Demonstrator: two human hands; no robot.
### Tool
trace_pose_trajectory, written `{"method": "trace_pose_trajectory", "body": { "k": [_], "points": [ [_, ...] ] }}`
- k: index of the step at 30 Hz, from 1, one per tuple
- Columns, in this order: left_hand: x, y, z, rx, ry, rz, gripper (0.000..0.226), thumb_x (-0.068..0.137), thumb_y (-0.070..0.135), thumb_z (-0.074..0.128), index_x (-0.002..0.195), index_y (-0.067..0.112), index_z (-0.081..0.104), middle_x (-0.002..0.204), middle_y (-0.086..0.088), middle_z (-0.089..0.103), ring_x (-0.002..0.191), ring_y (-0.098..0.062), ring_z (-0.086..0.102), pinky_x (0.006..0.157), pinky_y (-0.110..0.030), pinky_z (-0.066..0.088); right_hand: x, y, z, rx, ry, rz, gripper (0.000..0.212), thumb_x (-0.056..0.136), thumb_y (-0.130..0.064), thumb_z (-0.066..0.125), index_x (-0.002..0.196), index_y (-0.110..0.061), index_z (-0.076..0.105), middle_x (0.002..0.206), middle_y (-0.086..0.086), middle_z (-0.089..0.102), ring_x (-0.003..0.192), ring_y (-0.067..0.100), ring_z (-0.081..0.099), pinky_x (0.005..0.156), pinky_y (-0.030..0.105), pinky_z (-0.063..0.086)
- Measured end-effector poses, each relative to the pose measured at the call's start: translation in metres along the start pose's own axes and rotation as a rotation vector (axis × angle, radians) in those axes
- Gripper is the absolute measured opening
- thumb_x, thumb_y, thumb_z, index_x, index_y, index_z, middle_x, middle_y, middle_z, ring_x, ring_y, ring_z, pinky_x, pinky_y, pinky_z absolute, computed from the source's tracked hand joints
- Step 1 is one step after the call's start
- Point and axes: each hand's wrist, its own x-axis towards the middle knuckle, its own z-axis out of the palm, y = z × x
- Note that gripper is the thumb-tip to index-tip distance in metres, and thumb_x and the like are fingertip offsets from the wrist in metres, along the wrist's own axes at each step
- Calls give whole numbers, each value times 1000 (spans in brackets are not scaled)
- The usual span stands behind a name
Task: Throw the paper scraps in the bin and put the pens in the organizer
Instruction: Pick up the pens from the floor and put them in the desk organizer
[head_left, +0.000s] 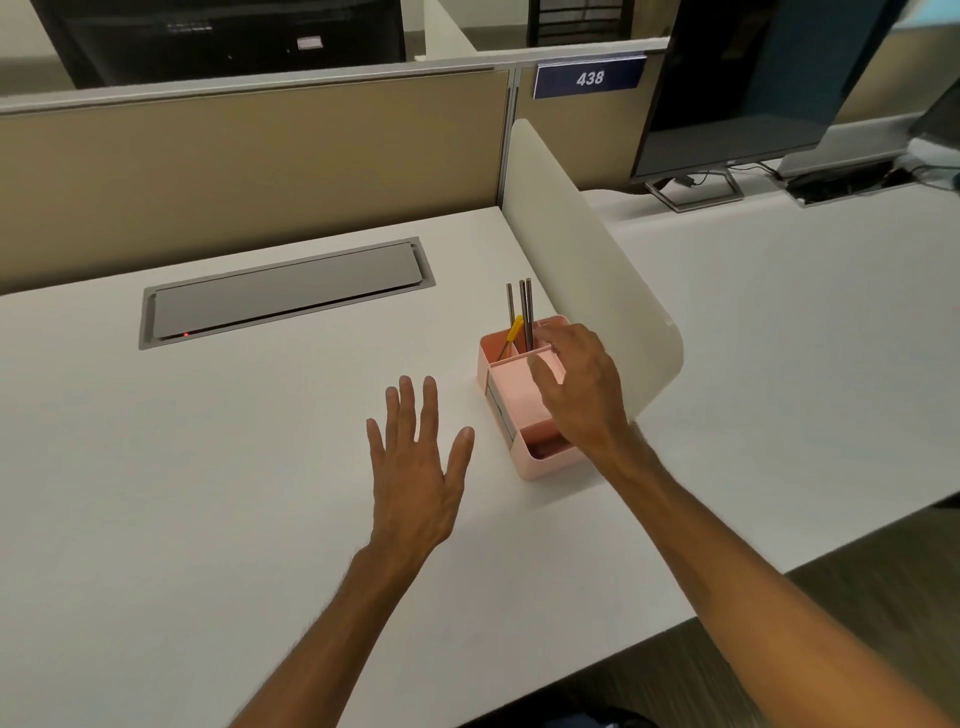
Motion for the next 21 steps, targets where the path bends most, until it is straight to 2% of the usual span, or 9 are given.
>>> {"method": "trace_pose_trajectory", "body": {
  "k": [3, 7, 10, 13, 17, 21],
  "points": [
    [-11, 1, -4, 46, 6, 39, 78, 91, 68, 7, 157, 32, -12, 169, 1, -18, 156, -19, -19, 126, -52, -6, -30, -13, -5, -7, 7, 11, 43, 96, -28, 64, 137, -14, 59, 142, 5, 60, 133, 22, 52, 113, 38, 41],
    [-33, 3, -4, 83, 15, 110, 78, 93, 68, 11, 156, 31, -14, 168, 1, -20, 155, -19, -21, 125, -54, -6, -79, -24, -15, -89, 35, -60, 57, 97, -31, 64, 146, -8, 48, 154, 12, 46, 144, 30, 41, 113, 53, 41],
    [-52, 7, -4, 139, 14, 133, 82, 88, 75, -3, 157, 32, -13, 168, 0, -21, 155, -21, -20, 125, -56, -5, -117, -24, -26, -117, 14, -55, 65, 100, -39, 57, 154, -11, 33, 164, 8, 27, 154, 27, 19, 120, 55, 28],
    [-79, 16, -1, 168, 3, 192, 89, 82, 80, -15, 157, 33, -12, 168, 0, -21, 155, -21, -20, 124, -58, -6, -162, -21, -42, -167, 50, -1, 69, 102, -46, 50, 158, -17, 23, 168, 3, 15, 156, 21, 7, 124, 53, 20],
    [-126, 24, 10, 146, -34, 315, 87, 87, 79, -7, 159, 32, -7, 169, 1, -18, 156, -21, -18, 125, -58, -5, -233, -18, -64, -257, 37, 169, 71, 103, -57, 34, 160, -29, 4, 169, -1, -4, 155, 15, -9, 126, 47, 8],
    [-182, 29, 26, 97, -86, 451, 80, 94, 73, 7, 162, 32, -2, 170, 3, -17, 156, -19, -19, 126, -55, -9, -313, -19, -93, -266, 68, 303, 70, 102, -55, 36, 160, -28, 10, 169, 4, 1, 156, 18, -5, 126, 48, 7]
  ]
}}
